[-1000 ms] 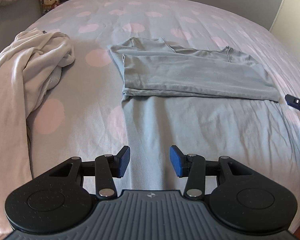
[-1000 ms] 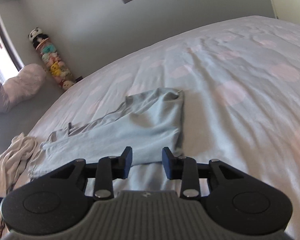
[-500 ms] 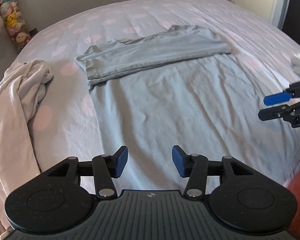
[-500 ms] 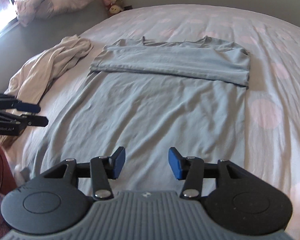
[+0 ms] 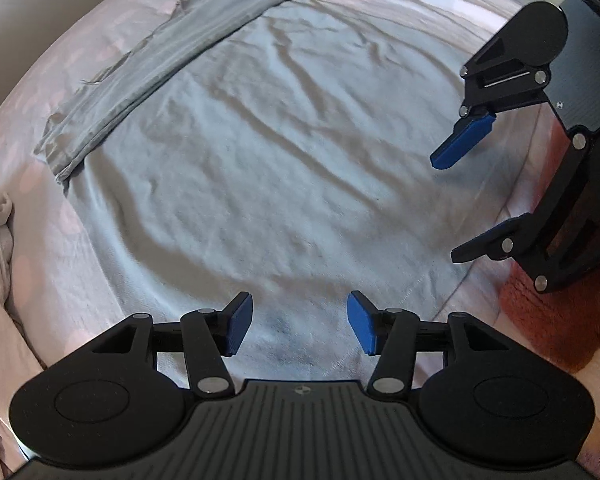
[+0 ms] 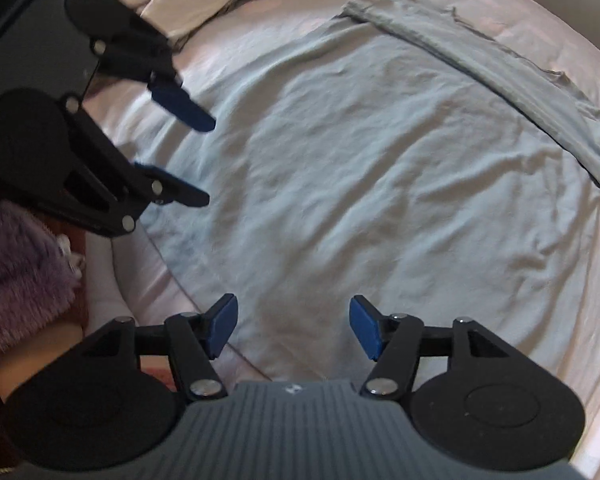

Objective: Fold clothes

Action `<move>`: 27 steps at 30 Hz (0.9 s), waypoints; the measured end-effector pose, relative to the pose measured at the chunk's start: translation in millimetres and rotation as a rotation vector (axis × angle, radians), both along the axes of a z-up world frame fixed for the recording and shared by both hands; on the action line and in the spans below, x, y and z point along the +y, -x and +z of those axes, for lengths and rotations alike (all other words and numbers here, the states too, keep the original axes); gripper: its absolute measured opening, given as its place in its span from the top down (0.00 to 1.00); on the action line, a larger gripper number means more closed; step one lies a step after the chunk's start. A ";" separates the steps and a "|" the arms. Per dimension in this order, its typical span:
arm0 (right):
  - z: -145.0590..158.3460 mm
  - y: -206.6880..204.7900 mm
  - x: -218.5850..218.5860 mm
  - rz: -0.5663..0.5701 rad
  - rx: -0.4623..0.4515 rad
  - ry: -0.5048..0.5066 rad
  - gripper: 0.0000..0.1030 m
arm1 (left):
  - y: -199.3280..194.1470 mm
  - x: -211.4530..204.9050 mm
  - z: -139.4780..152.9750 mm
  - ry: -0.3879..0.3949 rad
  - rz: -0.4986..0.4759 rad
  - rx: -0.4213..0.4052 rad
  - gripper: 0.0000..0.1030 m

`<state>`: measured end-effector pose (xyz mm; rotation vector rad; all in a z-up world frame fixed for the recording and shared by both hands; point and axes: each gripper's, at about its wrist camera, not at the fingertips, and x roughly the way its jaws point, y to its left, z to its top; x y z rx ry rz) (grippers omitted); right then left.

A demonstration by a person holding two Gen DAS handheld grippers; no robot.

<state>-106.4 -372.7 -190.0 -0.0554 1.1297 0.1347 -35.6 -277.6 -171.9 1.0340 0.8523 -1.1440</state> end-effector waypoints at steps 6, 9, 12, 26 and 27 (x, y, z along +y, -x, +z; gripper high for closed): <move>-10.2 -1.5 22.3 0.152 0.079 0.040 0.22 | 13.8 -2.8 -14.4 -0.078 -0.090 -0.006 0.46; -17.1 -4.7 30.7 0.186 0.118 0.082 0.22 | 27.0 -6.3 -28.7 -0.156 -0.146 -0.087 0.45; -21.0 -7.8 30.8 0.188 0.147 0.081 0.21 | 41.4 -9.6 -44.1 -0.229 -0.216 -0.187 0.44; -29.3 -10.7 25.8 0.091 0.145 0.179 0.52 | 35.5 -14.9 -49.1 -0.243 -0.162 -0.186 0.56; -28.4 -9.7 25.4 0.085 0.136 0.180 0.56 | 34.1 -14.7 -48.4 -0.239 -0.152 -0.173 0.62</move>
